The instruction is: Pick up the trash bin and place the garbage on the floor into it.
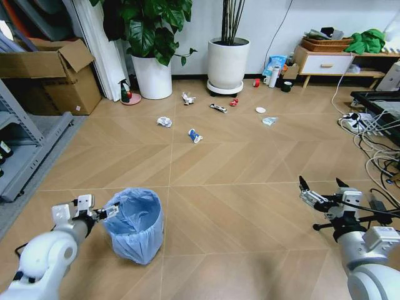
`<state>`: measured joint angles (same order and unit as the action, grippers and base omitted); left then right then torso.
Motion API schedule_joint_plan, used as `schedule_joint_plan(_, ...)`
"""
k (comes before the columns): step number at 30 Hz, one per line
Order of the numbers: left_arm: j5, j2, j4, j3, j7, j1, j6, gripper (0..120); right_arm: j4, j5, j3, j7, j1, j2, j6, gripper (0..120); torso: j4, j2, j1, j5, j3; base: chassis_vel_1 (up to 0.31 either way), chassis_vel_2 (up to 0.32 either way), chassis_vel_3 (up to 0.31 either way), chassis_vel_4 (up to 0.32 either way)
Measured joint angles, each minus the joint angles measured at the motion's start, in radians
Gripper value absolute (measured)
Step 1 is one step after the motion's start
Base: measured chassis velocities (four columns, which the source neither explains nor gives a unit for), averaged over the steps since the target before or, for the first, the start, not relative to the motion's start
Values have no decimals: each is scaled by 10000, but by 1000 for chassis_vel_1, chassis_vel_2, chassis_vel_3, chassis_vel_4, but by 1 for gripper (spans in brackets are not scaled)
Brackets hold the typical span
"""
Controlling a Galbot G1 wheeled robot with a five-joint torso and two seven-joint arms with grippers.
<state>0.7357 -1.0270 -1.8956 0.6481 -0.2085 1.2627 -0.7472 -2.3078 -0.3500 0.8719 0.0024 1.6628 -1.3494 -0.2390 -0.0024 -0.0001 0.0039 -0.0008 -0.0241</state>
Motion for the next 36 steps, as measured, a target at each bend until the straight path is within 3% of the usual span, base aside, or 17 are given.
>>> schedule_joint_plan(12,-281,156,1640,-644,337,-768,71,100,97,145,-16,69,8,-86,45,100,2,0,0,0,0,0,0,0,0)
schedule_joint_plan(27,-853,228,1951,-777,964,-630,104,98,113,239,-29,69,66,-117,172,100,2,0,-1,0,1,0,0,0,0)
schedule_joint_plan(33,-1099,212,2153,-816,1296,-641,118,86,114,243,-25,64,101,-117,230,100,2,1,-1,5,2,0,0,0,0)
schedule_joint_plan(36,-1130,190,2264,-858,1306,-715,145,72,116,244,-12,54,121,-115,272,100,2,1,-2,6,3,0,0,0,0)
